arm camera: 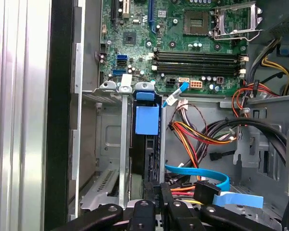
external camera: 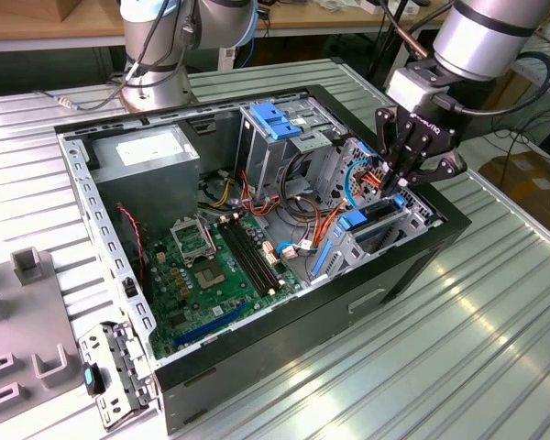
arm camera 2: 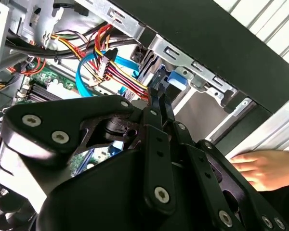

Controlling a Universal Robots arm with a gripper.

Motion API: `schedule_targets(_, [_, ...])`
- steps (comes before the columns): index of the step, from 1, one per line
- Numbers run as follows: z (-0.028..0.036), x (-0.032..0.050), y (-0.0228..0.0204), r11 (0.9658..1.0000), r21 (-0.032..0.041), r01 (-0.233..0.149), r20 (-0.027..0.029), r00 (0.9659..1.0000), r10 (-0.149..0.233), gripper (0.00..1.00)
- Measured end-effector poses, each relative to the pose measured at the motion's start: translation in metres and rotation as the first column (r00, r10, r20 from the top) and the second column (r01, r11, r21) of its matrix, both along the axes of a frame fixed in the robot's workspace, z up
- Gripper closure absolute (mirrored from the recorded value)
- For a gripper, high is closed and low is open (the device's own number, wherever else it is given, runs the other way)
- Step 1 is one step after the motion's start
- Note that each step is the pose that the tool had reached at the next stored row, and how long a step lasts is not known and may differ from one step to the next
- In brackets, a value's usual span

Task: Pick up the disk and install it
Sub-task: 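Insert the first disk wire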

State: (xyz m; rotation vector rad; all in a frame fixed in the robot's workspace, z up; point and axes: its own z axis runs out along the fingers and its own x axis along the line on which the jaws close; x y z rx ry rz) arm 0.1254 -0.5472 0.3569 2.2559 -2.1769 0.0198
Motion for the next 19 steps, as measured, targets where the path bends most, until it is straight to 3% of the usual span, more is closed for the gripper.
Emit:
schedule_targets(8, [-0.0083, -0.0033, -0.0022, 1.0, 0.0011, 0.002, 0.0, 1.0, -0.002, 0.84])
schedule_targets(19, [-0.0098, -0.0056, -0.0039, 1.0, 0.0013, 0.003, 0.0, 1.0, -0.003, 0.84])
